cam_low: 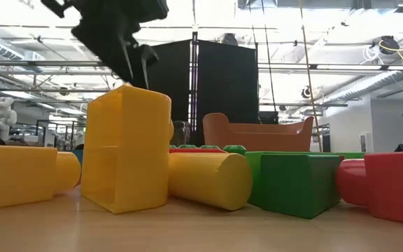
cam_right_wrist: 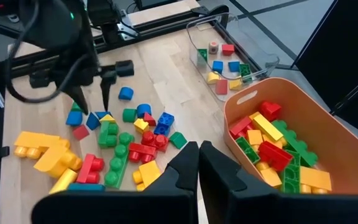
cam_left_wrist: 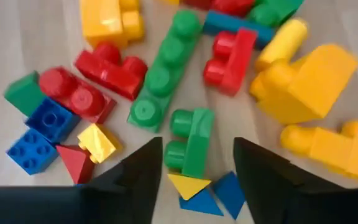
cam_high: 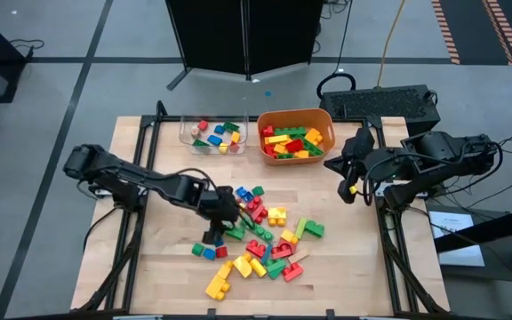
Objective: Sort blocks by size
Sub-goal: Put the big green game piece into the orange bin
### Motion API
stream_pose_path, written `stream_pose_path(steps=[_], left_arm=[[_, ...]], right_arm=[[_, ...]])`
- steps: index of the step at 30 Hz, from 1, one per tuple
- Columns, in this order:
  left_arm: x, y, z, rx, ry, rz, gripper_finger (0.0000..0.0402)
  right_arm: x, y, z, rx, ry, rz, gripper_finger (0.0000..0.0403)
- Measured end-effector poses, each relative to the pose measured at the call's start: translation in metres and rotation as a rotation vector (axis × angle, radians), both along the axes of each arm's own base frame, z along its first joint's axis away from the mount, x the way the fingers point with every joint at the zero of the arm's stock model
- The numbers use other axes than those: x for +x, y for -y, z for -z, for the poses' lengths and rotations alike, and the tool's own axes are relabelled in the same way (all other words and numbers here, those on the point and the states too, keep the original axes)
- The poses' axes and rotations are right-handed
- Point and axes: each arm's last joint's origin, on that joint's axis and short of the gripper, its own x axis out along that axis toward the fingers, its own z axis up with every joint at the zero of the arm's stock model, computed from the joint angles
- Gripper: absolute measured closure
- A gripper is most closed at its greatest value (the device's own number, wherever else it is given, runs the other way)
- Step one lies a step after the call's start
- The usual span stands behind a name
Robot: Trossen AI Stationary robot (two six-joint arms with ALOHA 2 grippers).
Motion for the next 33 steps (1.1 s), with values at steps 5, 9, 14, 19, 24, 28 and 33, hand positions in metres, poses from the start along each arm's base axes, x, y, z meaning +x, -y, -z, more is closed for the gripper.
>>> stream_pose_path(steps=[5, 9, 14, 19, 24, 28, 33], left_arm=[[0.012, 0.007, 0.033, 0.044, -0.096, 0.004, 0.0165], [0.017, 0.011, 0.052, 0.053, -0.150, 0.010, 0.0159], [0.025, 0.013, 0.069, 0.034, -0.175, 0.022, 0.0159], [0.032, 0.015, 0.091, 0.049, -0.201, 0.017, 0.0159], [0.035, 0.015, 0.109, 0.054, -0.266, -0.008, 0.0162], [0.034, 0.015, 0.108, 0.028, -0.288, -0.061, 0.0196], [0.037, 0.014, 0.089, -0.013, -0.262, -0.101, 0.0239]], right_arm=[[0.000, 0.000, 0.000, -0.007, -0.003, -0.005, 0.0394], [0.000, 0.000, 0.000, -0.008, -0.003, -0.006, 0.0394], [0.000, 0.000, 0.000, -0.012, -0.006, -0.009, 0.0394], [-0.001, 0.000, 0.001, -0.013, -0.013, -0.009, 0.0394], [-0.002, 0.001, 0.003, -0.012, -0.036, -0.002, 0.0394], [-0.004, 0.001, 0.004, 0.000, -0.052, 0.015, 0.0394], [-0.004, 0.001, 0.004, -0.006, -0.057, 0.012, 0.0394]])
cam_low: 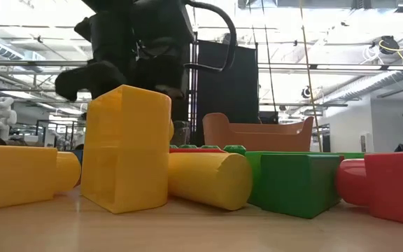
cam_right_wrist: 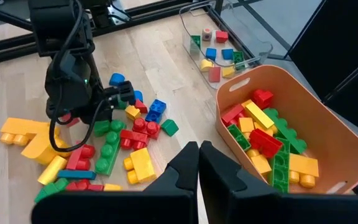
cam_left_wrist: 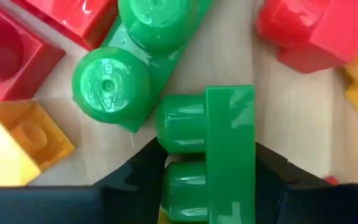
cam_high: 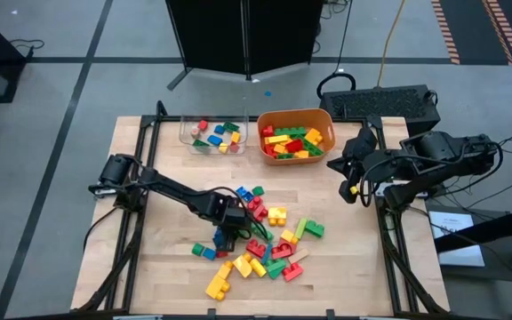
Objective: Sort blocks by size
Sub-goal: Put the big green game piece into the orange bin
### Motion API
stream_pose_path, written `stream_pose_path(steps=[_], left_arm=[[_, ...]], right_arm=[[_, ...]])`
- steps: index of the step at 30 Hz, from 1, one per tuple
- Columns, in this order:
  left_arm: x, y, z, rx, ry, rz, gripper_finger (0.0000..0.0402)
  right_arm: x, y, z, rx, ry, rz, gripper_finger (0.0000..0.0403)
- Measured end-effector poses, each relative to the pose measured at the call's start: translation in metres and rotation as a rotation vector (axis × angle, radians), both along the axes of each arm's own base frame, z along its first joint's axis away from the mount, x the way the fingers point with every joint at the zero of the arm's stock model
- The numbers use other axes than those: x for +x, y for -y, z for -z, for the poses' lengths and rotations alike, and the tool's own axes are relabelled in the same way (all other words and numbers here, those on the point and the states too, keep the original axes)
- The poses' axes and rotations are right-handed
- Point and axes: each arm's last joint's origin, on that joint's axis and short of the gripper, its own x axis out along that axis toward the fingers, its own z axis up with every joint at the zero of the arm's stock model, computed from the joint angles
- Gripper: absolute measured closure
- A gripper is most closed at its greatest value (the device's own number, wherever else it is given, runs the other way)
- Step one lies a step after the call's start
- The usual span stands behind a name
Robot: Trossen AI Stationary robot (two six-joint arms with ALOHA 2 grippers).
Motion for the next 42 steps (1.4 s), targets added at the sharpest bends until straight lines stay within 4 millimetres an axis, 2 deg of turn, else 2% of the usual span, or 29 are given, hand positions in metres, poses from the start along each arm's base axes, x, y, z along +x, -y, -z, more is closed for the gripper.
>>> stream_pose_path(steps=[5, 8, 12, 16, 21, 26, 30, 34, 37, 42], left_arm=[[-0.005, -0.002, -0.026, -0.027, -0.014, -0.023, 0.0239], [-0.009, -0.009, -0.049, 0.004, -0.026, -0.034, 0.0239], [-0.007, -0.028, -0.088, 0.197, 0.085, -0.042, 0.0239], [0.012, -0.069, -0.123, 0.477, 0.300, -0.112, 0.0239], [0.032, -0.143, -0.148, 0.530, 0.563, -0.336, 0.0239], [0.040, -0.208, -0.151, 0.511, 0.768, -0.553, 0.0239], [0.050, -0.240, -0.132, 0.374, 0.854, -0.608, 0.0239], [0.057, -0.251, -0.108, 0.354, 0.810, -0.603, 0.0234], [0.059, -0.251, -0.101, 0.322, 0.797, -0.574, 0.0184], [0.060, -0.248, -0.102, 0.360, 0.798, -0.568, 0.0102]], right_arm=[[0.000, 0.000, 0.000, -0.008, -0.002, -0.003, 0.0394], [0.000, 0.000, 0.000, -0.011, -0.005, -0.005, 0.0394], [0.000, 0.000, 0.000, -0.023, -0.010, -0.015, 0.0394], [0.000, 0.000, 0.000, -0.027, -0.012, -0.018, 0.0394], [0.000, 0.000, 0.000, -0.024, -0.011, -0.016, 0.0394], [0.000, 0.000, 0.000, -0.020, -0.008, -0.012, 0.0394], [0.000, 0.000, 0.000, -0.020, -0.009, -0.013, 0.0394], [0.000, 0.000, 0.000, -0.020, -0.009, -0.013, 0.0394], [0.000, 0.000, 0.000, -0.020, -0.009, -0.013, 0.0394], [0.000, 0.000, 0.000, -0.021, -0.009, -0.013, 0.0394]])
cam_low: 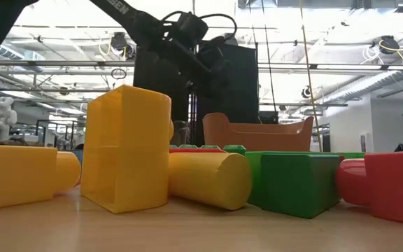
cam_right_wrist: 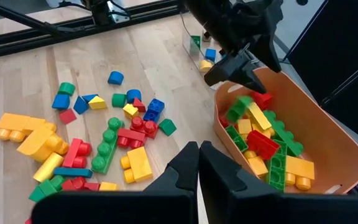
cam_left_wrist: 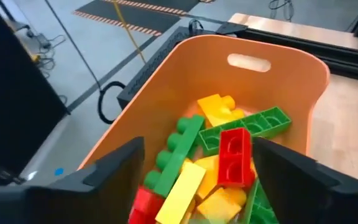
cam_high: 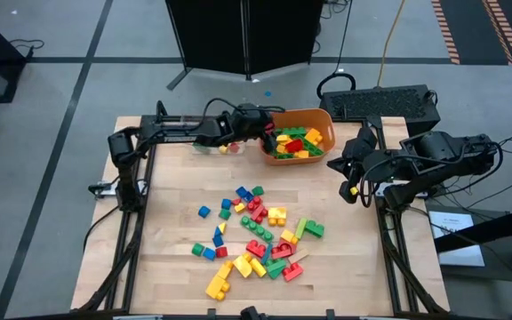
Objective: Sort blocks by size
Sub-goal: Put the big green game piece into the orange bin
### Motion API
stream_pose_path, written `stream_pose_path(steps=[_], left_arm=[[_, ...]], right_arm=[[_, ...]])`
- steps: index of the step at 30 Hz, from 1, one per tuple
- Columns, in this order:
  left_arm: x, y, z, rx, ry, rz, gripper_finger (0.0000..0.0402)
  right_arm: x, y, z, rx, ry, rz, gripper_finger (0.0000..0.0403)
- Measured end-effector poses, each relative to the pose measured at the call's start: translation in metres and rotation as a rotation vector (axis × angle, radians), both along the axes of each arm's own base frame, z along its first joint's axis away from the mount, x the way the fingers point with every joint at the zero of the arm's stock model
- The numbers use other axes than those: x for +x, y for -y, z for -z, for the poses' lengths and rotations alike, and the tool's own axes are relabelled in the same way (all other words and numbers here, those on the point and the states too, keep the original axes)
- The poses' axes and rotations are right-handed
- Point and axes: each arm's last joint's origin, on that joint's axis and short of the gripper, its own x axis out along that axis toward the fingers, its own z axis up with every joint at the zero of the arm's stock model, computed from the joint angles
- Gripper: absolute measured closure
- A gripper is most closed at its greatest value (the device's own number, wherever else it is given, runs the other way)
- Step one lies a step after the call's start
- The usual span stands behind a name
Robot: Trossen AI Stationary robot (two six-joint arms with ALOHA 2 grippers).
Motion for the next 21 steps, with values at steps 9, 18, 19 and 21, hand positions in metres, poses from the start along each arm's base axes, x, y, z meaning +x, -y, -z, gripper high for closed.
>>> stream_pose_path(steps=[9, 18, 19, 21], left_arm=[[0.007, 0.027, -0.046, -0.276, -0.124, 0.362, 0.0073], [0.004, 0.143, -0.029, -0.201, -0.541, 0.826, 0.0071], [0.005, 0.155, -0.023, -0.164, -0.565, 0.863, 0.0071], [0.003, 0.175, -0.007, -0.120, -0.610, 0.926, 0.0071]], right_arm=[[0.000, 0.000, 0.000, -0.003, -0.001, -0.002, 0.0394], [0.000, 0.000, 0.000, 0.014, 0.006, 0.012, 0.0394], [0.000, 0.000, 0.000, 0.015, 0.006, 0.012, 0.0394], [0.000, 0.000, 0.000, 0.017, 0.007, 0.014, 0.0394]])
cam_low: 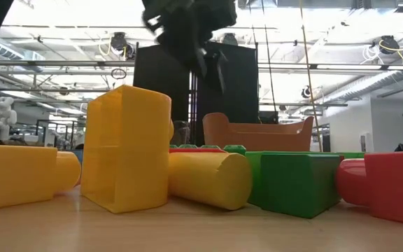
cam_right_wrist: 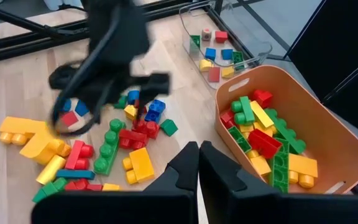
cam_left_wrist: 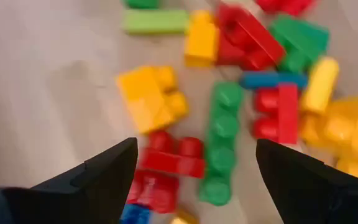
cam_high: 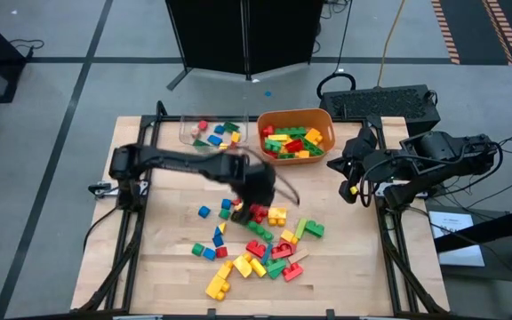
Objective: Sort blocks by size
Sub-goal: Put the big green game piece into the orange bin
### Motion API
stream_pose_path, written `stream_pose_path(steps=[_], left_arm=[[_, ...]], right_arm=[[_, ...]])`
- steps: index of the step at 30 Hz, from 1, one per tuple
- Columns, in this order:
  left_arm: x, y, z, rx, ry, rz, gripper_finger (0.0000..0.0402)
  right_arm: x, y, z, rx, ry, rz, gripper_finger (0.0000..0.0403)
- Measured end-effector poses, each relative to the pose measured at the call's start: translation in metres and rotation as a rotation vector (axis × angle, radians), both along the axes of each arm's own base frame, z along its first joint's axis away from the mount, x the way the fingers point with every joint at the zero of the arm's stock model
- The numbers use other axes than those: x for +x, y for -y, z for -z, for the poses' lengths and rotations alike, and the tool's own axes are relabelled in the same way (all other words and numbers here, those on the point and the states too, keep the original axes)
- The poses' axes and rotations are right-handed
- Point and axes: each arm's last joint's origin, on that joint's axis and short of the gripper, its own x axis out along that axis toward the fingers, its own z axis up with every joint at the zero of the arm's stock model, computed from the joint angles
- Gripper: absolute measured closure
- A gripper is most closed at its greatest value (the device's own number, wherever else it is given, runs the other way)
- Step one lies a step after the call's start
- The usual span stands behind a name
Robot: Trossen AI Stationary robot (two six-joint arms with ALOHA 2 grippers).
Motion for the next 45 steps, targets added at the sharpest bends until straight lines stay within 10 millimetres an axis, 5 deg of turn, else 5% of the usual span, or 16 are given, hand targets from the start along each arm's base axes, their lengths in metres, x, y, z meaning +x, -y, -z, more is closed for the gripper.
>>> stream_pose_path(steps=[7, 26, 30, 35, 45], left_arm=[[0.000, 0.038, 0.040, 0.025, 0.056, 0.101, 0.0071], [0.006, 0.047, 0.131, 0.058, -0.050, 0.086, 0.0089], [0.006, 0.047, 0.133, 0.026, -0.074, 0.017, 0.0149], [0.011, 0.047, 0.127, -0.014, -0.086, -0.083, 0.0270], [0.012, 0.045, 0.091, 0.027, -0.062, -0.121, 0.0276]], right_arm=[[0.000, 0.000, 0.000, 0.018, 0.008, 0.016, 0.0394], [0.000, 0.000, 0.000, 0.027, 0.005, 0.021, 0.0394], [-0.001, 0.000, 0.001, 0.032, -0.005, 0.028, 0.0394], [-0.002, 0.000, 0.002, 0.030, -0.013, 0.030, 0.0394], [-0.002, 0.001, 0.002, 0.023, -0.015, 0.029, 0.0394]])
